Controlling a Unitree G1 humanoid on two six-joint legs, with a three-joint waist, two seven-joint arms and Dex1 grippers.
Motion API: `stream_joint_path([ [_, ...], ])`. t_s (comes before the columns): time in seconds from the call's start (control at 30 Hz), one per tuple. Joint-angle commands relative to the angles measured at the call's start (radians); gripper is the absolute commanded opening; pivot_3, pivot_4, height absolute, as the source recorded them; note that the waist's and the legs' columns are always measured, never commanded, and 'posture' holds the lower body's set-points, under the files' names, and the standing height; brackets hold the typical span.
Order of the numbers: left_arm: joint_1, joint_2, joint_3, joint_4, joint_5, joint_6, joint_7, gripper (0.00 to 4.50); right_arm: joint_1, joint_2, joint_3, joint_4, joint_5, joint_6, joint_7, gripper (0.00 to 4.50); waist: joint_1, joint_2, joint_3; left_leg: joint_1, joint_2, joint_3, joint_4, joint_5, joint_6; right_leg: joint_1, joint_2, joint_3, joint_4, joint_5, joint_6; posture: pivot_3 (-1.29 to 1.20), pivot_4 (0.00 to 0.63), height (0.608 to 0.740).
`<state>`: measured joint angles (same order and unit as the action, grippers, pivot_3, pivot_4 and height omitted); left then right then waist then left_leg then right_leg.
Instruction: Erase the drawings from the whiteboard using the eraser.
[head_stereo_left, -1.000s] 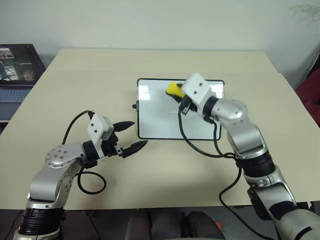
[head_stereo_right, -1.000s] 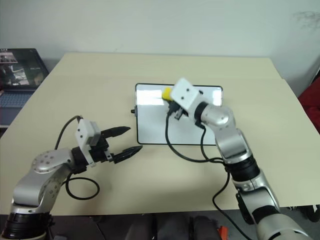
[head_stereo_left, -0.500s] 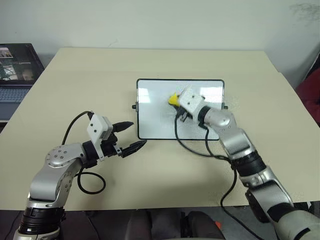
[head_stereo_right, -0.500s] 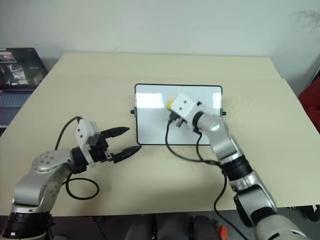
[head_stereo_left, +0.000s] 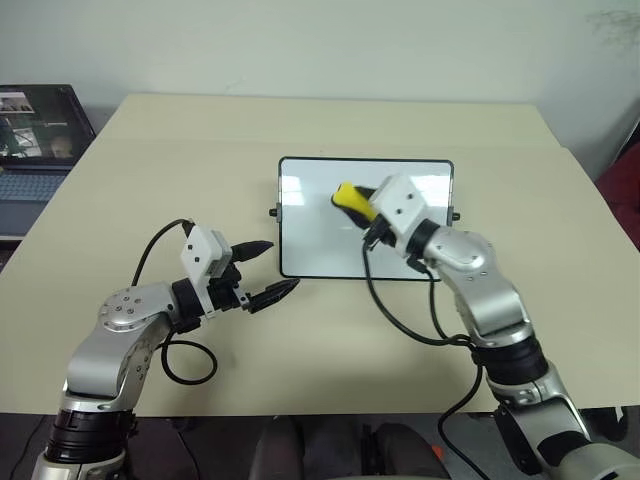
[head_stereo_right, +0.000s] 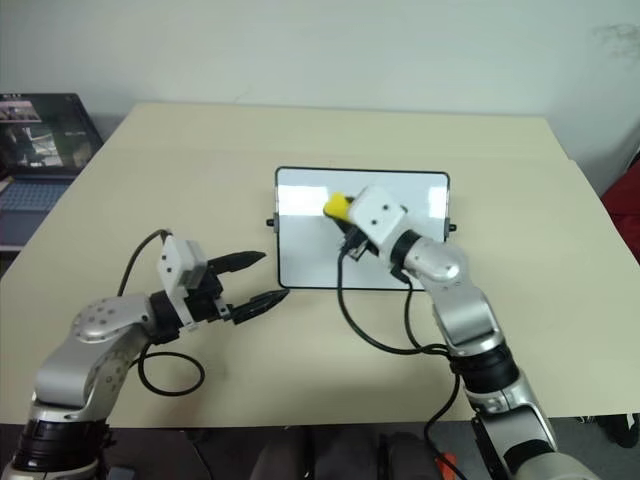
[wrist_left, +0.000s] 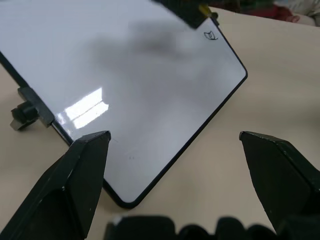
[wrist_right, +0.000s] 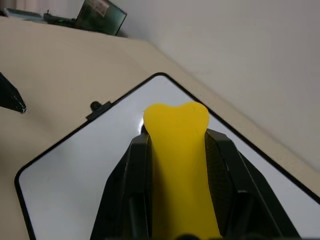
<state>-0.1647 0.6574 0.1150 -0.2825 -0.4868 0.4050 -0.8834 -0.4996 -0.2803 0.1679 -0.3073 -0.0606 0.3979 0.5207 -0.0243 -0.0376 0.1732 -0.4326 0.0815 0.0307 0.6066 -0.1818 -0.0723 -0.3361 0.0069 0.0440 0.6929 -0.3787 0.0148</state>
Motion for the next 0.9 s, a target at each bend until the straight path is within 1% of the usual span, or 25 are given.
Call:
stream_joint_path([
  [0.03, -0.026, -0.013, -0.004, -0.049, -0.015, -0.014, 0.005, 4.50, 0.108, -0.035, -0.105, -0.104, 0.008, -0.052, -0.051, 1.12, -0.001, 0.000, 0.000, 0.000, 0.000, 0.000, 0.000, 0.000, 0.000, 0.000, 0.000, 0.000, 0.000, 0.000, 0.000, 0.00, 0.150, 0.740],
  [0.13, -0.041, -0.020, -0.012, -0.062, -0.018, -0.009, 0.008, 4.50, 0.247, -0.051, -0.188, -0.184, 0.031, -0.079, -0.083, 1.12, -0.002, 0.000, 0.000, 0.000, -0.001, 0.001, 0.000, 0.000, 0.000, 0.000, 0.000, 0.000, 0.000, 0.000, 0.000, 0.00, 0.150, 0.740],
  [0.2, -0.045, -0.022, -0.013, -0.065, -0.019, -0.006, 0.008, 4.50, 0.305, -0.052, -0.214, -0.215, 0.037, -0.092, -0.098, 1.12, -0.007, 0.000, 0.000, 0.000, -0.001, 0.001, 0.000, 0.000, 0.000, 0.000, 0.000, 0.001, 0.001, 0.000, 0.000, 0.00, 0.150, 0.740],
  [0.3, -0.054, -0.025, -0.023, -0.066, -0.021, -0.004, 0.004, 4.50, 0.454, -0.044, -0.249, -0.261, 0.044, -0.116, -0.117, 1.12, -0.008, 0.001, 0.000, 0.001, 0.000, 0.001, 0.000, 0.000, 0.000, -0.001, 0.002, 0.002, 0.003, 0.000, 0.000, 0.00, 0.150, 0.740],
  [0.37, -0.057, -0.026, -0.030, -0.062, -0.019, -0.006, -0.001, 4.50, 0.545, -0.032, -0.248, -0.280, 0.048, -0.150, -0.128, 1.12, -0.008, 0.001, 0.000, 0.001, 0.000, 0.001, 0.000, 0.000, 0.000, 0.000, 0.002, 0.001, 0.003, 0.000, 0.000, 0.00, 0.150, 0.740],
  [0.43, -0.061, -0.026, -0.036, -0.053, -0.015, -0.010, -0.006, 4.50, 0.658, -0.011, -0.212, -0.300, 0.031, -0.193, -0.151, 1.12, -0.007, 0.001, 0.000, 0.001, 0.000, 0.001, 0.000, 0.000, 0.000, 0.000, 0.002, 0.001, 0.003, 0.000, 0.000, 0.00, 0.150, 0.740],
  [0.5, -0.066, -0.027, -0.040, -0.044, -0.013, -0.012, -0.010, 4.50, 0.719, 0.006, -0.181, -0.304, 0.019, -0.211, -0.167, 1.12, -0.008, 0.001, 0.000, 0.001, -0.001, 0.001, 0.000, 0.000, 0.000, 0.000, 0.002, 0.001, 0.003, 0.000, 0.000, 0.00, 0.150, 0.740],
  [0.63, -0.071, -0.028, -0.045, -0.038, -0.012, -0.014, -0.015, 4.50, 0.723, 0.021, -0.160, -0.298, 0.015, -0.218, -0.190, 1.12, -0.011, 0.001, 0.000, 0.002, -0.001, 0.001, 0.001, 0.000, 0.000, 0.000, 0.002, 0.002, 0.004, 0.000, 0.001, 0.00, 0.150, 0.740],
  [0.9, -0.053, -0.040, -0.035, -0.041, -0.014, -0.014, 0.001, 4.50, 0.654, 0.010, -0.196, -0.287, 0.035, -0.208, -0.207, 1.12, -0.005, 0.001, 0.000, 0.002, -0.001, 0.001, 0.001, 0.000, 0.000, 0.001, 0.003, 0.001, 0.004, 0.000, 0.000, 0.00, 0.150, 0.740],
])
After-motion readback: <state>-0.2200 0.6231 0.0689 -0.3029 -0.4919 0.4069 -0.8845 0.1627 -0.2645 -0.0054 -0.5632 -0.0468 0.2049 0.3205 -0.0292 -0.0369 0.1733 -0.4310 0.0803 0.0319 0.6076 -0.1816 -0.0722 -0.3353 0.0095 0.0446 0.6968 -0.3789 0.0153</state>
